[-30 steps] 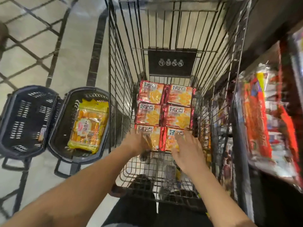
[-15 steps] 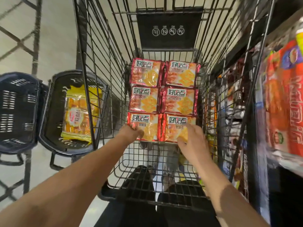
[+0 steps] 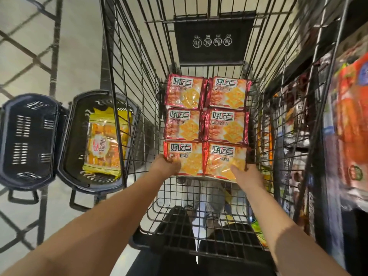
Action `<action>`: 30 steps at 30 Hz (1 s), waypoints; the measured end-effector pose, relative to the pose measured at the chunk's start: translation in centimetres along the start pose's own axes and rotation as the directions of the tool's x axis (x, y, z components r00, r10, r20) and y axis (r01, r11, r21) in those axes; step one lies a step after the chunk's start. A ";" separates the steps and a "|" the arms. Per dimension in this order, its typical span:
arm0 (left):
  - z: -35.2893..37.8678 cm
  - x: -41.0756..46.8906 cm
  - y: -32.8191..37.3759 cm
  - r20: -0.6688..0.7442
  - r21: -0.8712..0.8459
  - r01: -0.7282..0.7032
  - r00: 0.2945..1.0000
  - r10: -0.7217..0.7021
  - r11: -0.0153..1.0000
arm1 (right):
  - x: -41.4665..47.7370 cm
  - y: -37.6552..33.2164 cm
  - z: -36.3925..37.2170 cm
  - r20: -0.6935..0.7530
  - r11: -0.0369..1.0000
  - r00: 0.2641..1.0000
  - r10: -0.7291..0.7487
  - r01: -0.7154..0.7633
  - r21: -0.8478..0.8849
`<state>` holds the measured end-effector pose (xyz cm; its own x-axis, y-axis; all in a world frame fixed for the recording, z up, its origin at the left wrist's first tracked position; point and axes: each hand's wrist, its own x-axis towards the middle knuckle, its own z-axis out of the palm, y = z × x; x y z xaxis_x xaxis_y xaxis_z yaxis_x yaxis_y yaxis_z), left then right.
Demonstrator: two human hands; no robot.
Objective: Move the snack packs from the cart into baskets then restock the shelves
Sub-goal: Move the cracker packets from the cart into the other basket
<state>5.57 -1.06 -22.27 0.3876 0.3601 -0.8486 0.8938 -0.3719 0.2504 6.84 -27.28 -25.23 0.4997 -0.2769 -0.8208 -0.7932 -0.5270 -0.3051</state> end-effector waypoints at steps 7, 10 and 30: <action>-0.6 -1.2 0.1 0.062 -0.114 -0.048 0.997 0.055 0.992 | -0.5 0.4 -0.7 0.081 0.996 0.997 -0.016 0.009 0.091; -0.6 -2.5 0.2 0.075 -0.180 -0.064 0.994 0.079 0.982 | -2.2 0.0 -1.4 0.093 0.985 0.996 -0.006 -0.011 0.173; -11.9 -21.8 -4.1 -0.186 -0.701 -0.366 0.923 0.338 0.613 | -21.1 -7.3 -11.1 0.075 0.781 0.800 -0.595 0.553 0.291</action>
<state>-3.85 2.76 0.77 0.7019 0.3651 -0.6116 0.5638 0.2399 0.7903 5.95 -26.55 -0.35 0.8456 0.1522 -0.5116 -0.4443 -0.3304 -0.8327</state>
